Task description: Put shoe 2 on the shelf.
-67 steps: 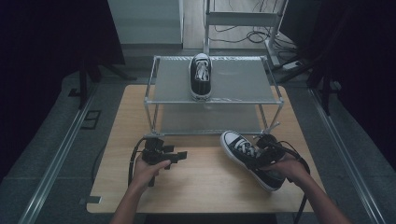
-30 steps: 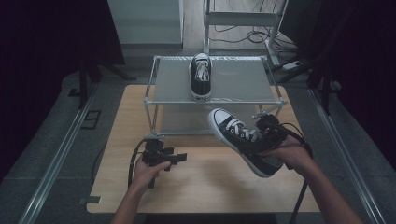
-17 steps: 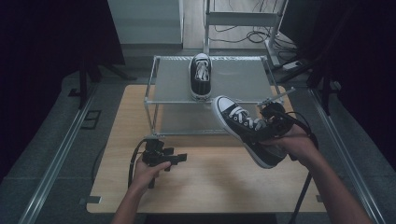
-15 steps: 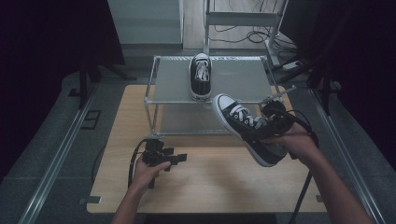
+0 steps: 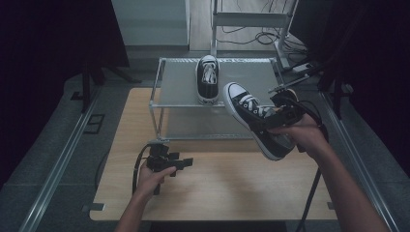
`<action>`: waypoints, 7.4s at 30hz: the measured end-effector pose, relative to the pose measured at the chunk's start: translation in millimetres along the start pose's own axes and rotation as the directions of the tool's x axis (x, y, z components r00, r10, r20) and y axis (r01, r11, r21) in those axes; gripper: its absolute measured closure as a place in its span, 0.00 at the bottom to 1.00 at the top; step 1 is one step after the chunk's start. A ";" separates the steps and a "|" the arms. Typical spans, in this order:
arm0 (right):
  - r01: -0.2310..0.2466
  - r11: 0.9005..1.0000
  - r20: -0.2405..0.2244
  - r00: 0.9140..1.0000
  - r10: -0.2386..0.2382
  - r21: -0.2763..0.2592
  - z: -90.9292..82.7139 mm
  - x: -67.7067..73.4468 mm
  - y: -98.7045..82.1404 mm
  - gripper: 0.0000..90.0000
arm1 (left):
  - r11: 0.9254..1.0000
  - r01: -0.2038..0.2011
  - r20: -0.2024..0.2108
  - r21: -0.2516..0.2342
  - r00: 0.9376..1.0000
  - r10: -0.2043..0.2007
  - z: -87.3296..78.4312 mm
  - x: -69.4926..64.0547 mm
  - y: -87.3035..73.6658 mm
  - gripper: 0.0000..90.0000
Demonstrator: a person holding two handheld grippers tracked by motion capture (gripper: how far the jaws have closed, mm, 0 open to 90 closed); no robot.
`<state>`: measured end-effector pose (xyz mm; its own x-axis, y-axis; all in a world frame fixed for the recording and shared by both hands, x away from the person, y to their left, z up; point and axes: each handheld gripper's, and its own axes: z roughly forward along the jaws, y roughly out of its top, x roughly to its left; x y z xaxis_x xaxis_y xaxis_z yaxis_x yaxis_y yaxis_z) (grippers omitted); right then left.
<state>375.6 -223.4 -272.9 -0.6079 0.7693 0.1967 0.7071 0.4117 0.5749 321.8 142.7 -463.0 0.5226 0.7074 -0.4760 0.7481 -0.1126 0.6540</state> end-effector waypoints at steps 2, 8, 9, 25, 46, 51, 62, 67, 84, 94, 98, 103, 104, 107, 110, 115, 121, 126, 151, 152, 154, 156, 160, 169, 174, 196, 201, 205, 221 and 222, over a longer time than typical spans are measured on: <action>-0.012 1.000 0.002 1.000 0.012 0.000 0.6 -1.7 4.1 0.22 | 1.000 -0.001 -0.003 -0.001 1.000 0.001 -0.3 0.3 0.0 0.27; -0.043 0.999 0.016 0.999 0.044 -0.005 3.0 -5.8 16.1 0.22 | 1.000 0.000 0.000 0.008 1.000 0.000 0.6 0.5 -0.4 0.27; -0.048 0.999 0.016 0.999 0.048 -0.008 3.4 -6.6 17.8 0.22 | 1.000 -0.004 -0.001 0.009 1.000 0.004 0.8 0.6 -0.4 0.27; -0.123 0.992 0.054 0.991 0.123 -0.018 12.9 -14.2 45.6 0.22 | 1.000 -0.009 0.009 0.017 1.000 0.009 1.4 -0.3 -0.8 0.27; -0.211 0.977 0.094 0.973 0.213 -0.032 24.2 -22.9 75.0 0.22 | 1.000 -0.006 0.008 0.017 1.000 0.006 1.7 0.1 -0.8 0.27; -0.235 0.971 0.113 0.965 0.237 -0.034 28.3 -22.5 86.2 0.22 | 1.000 -0.008 0.011 0.017 1.000 0.008 0.8 0.4 -0.7 0.27; -0.286 0.957 0.136 0.947 0.290 -0.045 39.3 -21.1 107.2 0.22 | 1.000 -0.003 0.014 0.012 1.000 0.003 -0.7 0.7 -0.4 0.27; -0.329 0.942 0.143 0.932 0.334 -0.057 44.1 -23.0 114.0 0.22 | 1.000 0.005 0.018 0.003 1.000 -0.005 -2.8 2.2 -0.1 0.27; -0.426 0.900 0.160 0.886 0.435 -0.088 63.8 -33.2 141.6 0.22 | 1.000 0.022 0.024 -0.018 0.999 -0.021 -10.5 9.4 0.5 0.27; -0.462 0.881 0.182 0.862 0.472 -0.096 77.6 -35.9 148.1 0.22 | 1.000 0.013 0.029 -0.015 0.999 -0.012 -9.4 8.1 1.1 0.27; -0.482 0.871 0.183 0.851 0.492 -0.096 82.1 -37.3 152.1 0.22 | 1.000 0.012 0.029 -0.015 0.999 -0.012 -9.0 8.2 1.1 0.27; -0.515 0.850 0.174 0.832 0.527 -0.112 88.6 -40.4 157.0 0.22 | 1.000 0.018 0.030 -0.019 0.999 -0.017 -10.4 8.9 1.1 0.27; -0.521 0.846 0.179 0.827 0.533 -0.113 89.4 -40.6 158.3 0.22 | 1.000 0.020 0.031 -0.019 0.999 -0.019 -10.7 9.1 1.1 0.27; -0.536 0.836 0.184 0.816 0.549 -0.116 91.8 -41.6 161.8 0.22 | 1.000 0.019 0.031 -0.022 0.999 -0.019 -11.1 10.1 1.2 0.27; -0.539 0.834 0.186 0.813 0.552 -0.121 94.0 -41.2 165.2 0.22 | 1.000 0.021 0.030 -0.023 0.999 -0.020 -11.6 10.6 1.2 0.27; -0.548 0.828 0.186 0.806 0.561 -0.122 97.5 -41.3 168.4 0.22 | 0.999 0.020 0.033 -0.024 0.999 -0.020 -12.4 10.7 1.2 0.27; -0.565 0.815 0.187 0.794 0.579 -0.128 103.8 -44.9 169.4 0.22 | 0.999 0.023 0.030 -0.028 0.999 -0.022 -13.8 12.2 1.4 0.27; -0.578 0.807 0.179 0.787 0.590 -0.122 107.6 -48.6 169.7 0.22 | 0.999 0.026 0.025 -0.028 0.999 -0.025 -13.9 12.9 1.4 0.27; -0.640 0.760 0.246 0.723 0.645 -0.113 113.3 -64.2 171.2 0.28 | 0.999 0.031 0.024 -0.034 0.999 -0.030 -15.0 13.4 1.8 0.27; -0.635 0.765 0.248 0.728 0.640 -0.111 113.8 -64.2 171.3 0.28 | 0.999 0.031 0.024 -0.032 0.999 -0.030 -14.6 13.3 1.9 0.27; -0.611 0.784 0.264 0.742 0.616 -0.112 116.0 -60.7 173.3 0.28 | 0.999 0.031 0.026 -0.034 0.999 -0.030 -14.6 13.0 1.9 0.27; -0.606 0.787 0.259 0.747 0.612 -0.114 116.5 -60.3 173.2 0.28 | 0.999 0.028 0.025 -0.035 0.999 -0.027 -15.1 12.6 1.9 0.27; -0.596 0.796 0.248 0.759 0.602 -0.108 113.5 -59.5 172.6 0.29 | 0.999 0.030 0.027 -0.035 0.999 -0.029 -15.1 12.1 1.9 0.27; -0.559 0.820 0.226 0.789 0.571 -0.120 110.8 -57.7 169.3 0.26 | 0.999 0.028 0.021 -0.034 0.999 -0.027 -14.4 12.5 2.1 0.27; -0.499 0.850 0.183 0.831 0.525 -0.169 96.8 -51.2 163.9 0.28 | 0.999 0.021 0.021 -0.030 1.000 -0.021 -13.1 10.7 1.9 0.27; -0.262 0.922 -0.016 0.963 0.269 -0.284 36.9 -21.3 91.9 0.35 | 0.999 0.008 -0.011 -0.035 1.000 -0.009 -16.3 10.7 1.0 0.27; -0.219 0.930 -0.044 0.975 0.216 -0.295 33.3 -20.1 70.9 0.37 | 1.000 -0.003 -0.013 -0.029 1.000 0.002 -15.9 8.1 0.5 0.27; -0.193 0.931 -0.065 0.981 0.182 -0.310 30.9 -20.1 52.8 0.38 | 1.000 -0.006 -0.016 -0.028 1.000 0.005 -16.4 8.3 0.3 0.27; -0.152 0.926 -0.120 0.986 0.117 -0.345 39.3 -35.3 -30.5 0.41 | 1.000 -0.012 -0.023 -0.025 1.000 0.011 -17.3 8.8 -0.1 0.27; -0.153 0.926 -0.121 0.986 0.117 -0.345 40.3 -36.8 -32.9 0.41 | 1.000 -0.013 -0.023 -0.023 1.000 0.012 -17.2 9.0 -0.2 0.27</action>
<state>389.3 -245.6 -331.0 -0.5599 0.7474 0.3576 0.6230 0.0953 0.7764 319.3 161.1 -457.3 0.5221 0.7218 -0.4543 0.7316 -0.1052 0.6736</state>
